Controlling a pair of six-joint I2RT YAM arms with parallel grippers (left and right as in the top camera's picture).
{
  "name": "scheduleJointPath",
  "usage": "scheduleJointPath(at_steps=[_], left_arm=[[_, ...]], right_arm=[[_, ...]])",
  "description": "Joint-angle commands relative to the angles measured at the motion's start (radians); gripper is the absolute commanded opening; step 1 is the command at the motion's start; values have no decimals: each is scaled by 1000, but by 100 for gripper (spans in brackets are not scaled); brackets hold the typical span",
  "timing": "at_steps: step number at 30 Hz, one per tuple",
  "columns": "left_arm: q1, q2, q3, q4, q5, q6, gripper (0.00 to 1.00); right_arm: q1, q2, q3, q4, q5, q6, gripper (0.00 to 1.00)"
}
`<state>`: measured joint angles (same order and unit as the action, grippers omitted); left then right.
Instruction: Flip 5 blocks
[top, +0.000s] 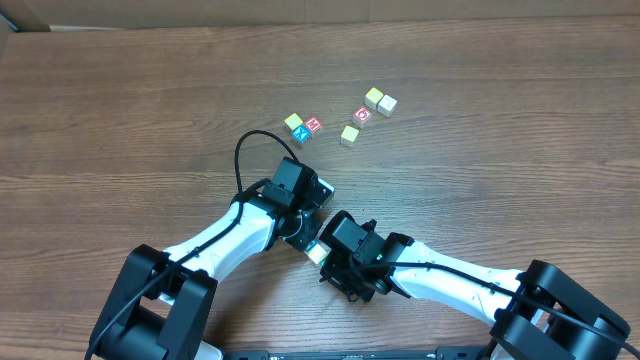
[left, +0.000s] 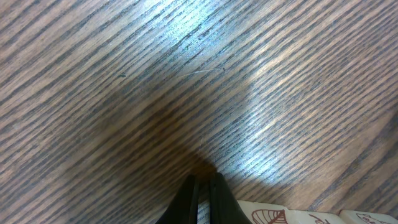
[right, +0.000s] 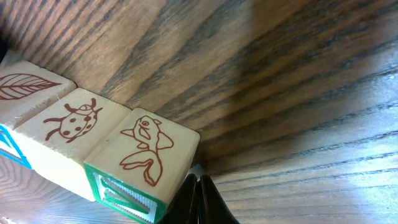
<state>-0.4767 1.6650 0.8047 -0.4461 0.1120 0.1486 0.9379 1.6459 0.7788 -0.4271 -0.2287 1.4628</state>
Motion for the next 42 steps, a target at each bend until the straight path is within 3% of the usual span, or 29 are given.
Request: scheduleJointPath(at_steps=[1,30,42], left_arm=[[20,87,-65,-13,-86,-14,4],[18,87,-65,2,-86,-6,4],[54,87,-65,3,-93,-16,4]], right_arm=[[6,4,24,7,10,12,4],[51,4,24,29,26,53,4],[51,4,24,-61,53,48,4]])
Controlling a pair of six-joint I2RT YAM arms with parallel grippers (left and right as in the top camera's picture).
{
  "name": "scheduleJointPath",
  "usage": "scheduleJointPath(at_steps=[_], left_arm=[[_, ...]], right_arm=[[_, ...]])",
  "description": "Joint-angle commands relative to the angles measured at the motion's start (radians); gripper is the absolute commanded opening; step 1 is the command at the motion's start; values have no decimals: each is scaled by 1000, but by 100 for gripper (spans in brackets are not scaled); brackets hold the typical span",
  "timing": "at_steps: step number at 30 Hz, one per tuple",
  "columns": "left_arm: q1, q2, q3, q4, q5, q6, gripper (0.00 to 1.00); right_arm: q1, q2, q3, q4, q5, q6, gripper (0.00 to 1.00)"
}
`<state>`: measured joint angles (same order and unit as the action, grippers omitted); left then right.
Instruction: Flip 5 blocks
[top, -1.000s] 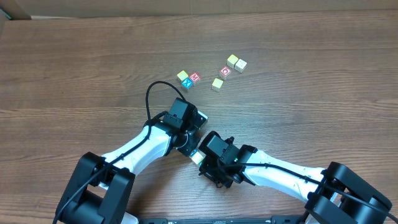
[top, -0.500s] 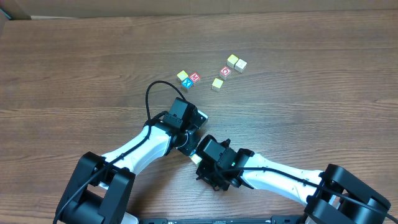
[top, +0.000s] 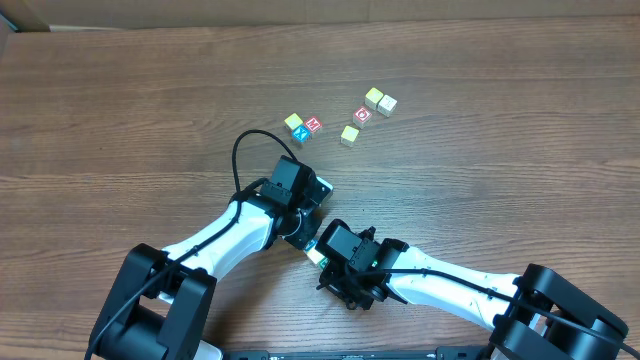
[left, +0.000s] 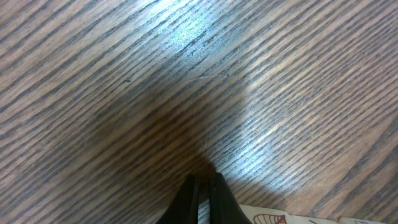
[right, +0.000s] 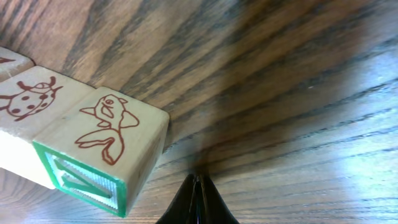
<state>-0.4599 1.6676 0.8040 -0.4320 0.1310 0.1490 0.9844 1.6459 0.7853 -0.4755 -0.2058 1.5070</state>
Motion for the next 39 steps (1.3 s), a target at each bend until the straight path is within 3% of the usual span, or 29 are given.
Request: scheduleJointPath(at_steps=[1,39], left_arm=[[41,85,-64,-11,-113,-15,4],[86,85,-64,-75,-84,-15,4]], right_arm=[[5,4,18,-12,30,-6,4],[-32,4,18,18,108,-98,4]])
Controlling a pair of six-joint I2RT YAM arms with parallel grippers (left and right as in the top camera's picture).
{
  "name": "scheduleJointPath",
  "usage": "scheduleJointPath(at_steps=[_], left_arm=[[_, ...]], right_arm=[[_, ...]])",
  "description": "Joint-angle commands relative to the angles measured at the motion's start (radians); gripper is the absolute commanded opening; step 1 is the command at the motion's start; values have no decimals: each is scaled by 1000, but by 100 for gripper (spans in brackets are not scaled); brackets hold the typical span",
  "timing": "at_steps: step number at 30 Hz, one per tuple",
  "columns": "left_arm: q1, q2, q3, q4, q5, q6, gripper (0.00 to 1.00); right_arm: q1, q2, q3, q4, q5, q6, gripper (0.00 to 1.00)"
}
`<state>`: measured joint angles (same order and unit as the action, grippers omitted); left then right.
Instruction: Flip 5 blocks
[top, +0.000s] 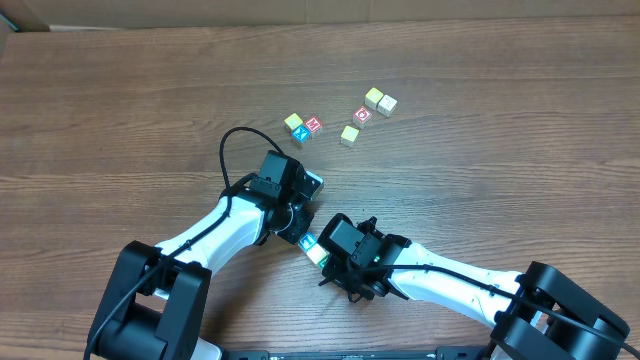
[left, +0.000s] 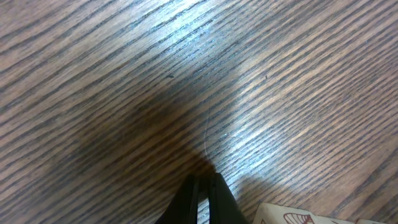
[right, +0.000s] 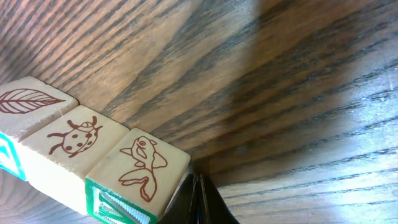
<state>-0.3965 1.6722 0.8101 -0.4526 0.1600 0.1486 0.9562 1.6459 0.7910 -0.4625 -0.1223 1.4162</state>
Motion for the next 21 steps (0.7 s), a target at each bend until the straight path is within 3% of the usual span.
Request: scheduleJointPath(at_steps=[1,21], left_arm=[[23,80,-71,-57,-104,-14,4],[-26,80,-71,-108,-18,-13,4]], right_arm=[[-4,4,12,5,24,-8,4],[-4,4,12,16,24,-11,4]])
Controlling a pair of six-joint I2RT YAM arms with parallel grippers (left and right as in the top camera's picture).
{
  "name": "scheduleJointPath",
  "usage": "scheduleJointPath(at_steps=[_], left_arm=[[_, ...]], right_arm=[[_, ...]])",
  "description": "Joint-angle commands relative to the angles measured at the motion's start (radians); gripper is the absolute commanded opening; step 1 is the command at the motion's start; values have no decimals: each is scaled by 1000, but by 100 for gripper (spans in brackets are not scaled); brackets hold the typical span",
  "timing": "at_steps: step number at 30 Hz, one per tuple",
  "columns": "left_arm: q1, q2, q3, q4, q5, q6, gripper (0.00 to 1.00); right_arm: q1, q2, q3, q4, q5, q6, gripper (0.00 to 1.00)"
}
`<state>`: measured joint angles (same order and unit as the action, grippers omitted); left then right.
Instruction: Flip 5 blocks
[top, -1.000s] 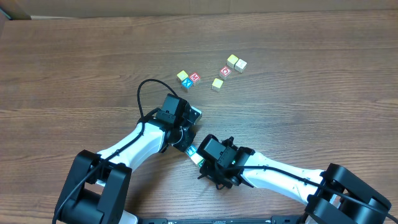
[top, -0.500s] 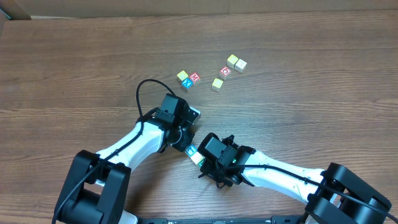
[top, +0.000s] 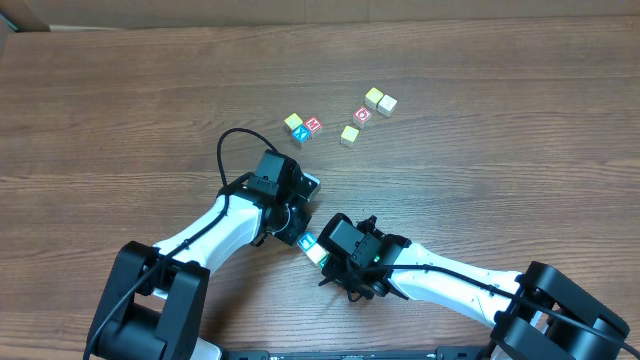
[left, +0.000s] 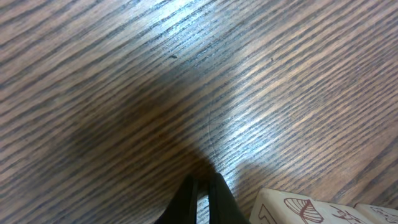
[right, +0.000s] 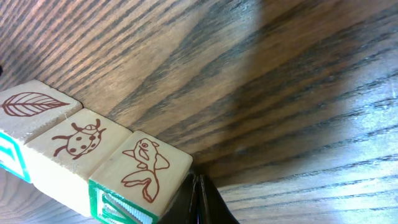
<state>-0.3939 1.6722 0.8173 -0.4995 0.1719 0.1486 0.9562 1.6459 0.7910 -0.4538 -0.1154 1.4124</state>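
A row of three wooden blocks lies between my arms, drawings facing up: leaf block (right: 34, 106), ladybug block (right: 78, 143), fish block (right: 146, 168) with a green-lettered side. My right gripper (right: 199, 186) is shut, its tip on the table against the fish block's near corner. My left gripper (left: 202, 186) is shut, its tip on the wood just left of the leaf block (left: 305, 208). In the overhead view the row (top: 312, 244) is mostly hidden by both wrists.
Loose blocks lie farther back on the wooden table (top: 520, 150): a yellow and blue pair (top: 295, 127), a red M block (top: 313, 125), a pale green one (top: 349, 134), a red O block (top: 362, 115) and two pale ones (top: 379, 100).
The leaf block shows a little more in the left wrist view, as my left gripper shifted slightly. The right gripper and the row look almost unchanged.
Both grippers were shut at opposite ends of the three-block row. Then my right gripper stood a little off the fish block's corner. Later my left arm had swung left and the right tip was back at that corner. The drawings still face up.
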Motion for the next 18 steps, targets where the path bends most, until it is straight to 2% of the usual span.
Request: scheduleJointPath(at_steps=[1,18], left_arm=[[-37,80,-78,-63,-30,-13,4],[-90,80,-78,-87,-41,-26,4]], right_arm=[[-4,4,12,8,17,-7,4],[-3,4,12,19,10,-3,4]])
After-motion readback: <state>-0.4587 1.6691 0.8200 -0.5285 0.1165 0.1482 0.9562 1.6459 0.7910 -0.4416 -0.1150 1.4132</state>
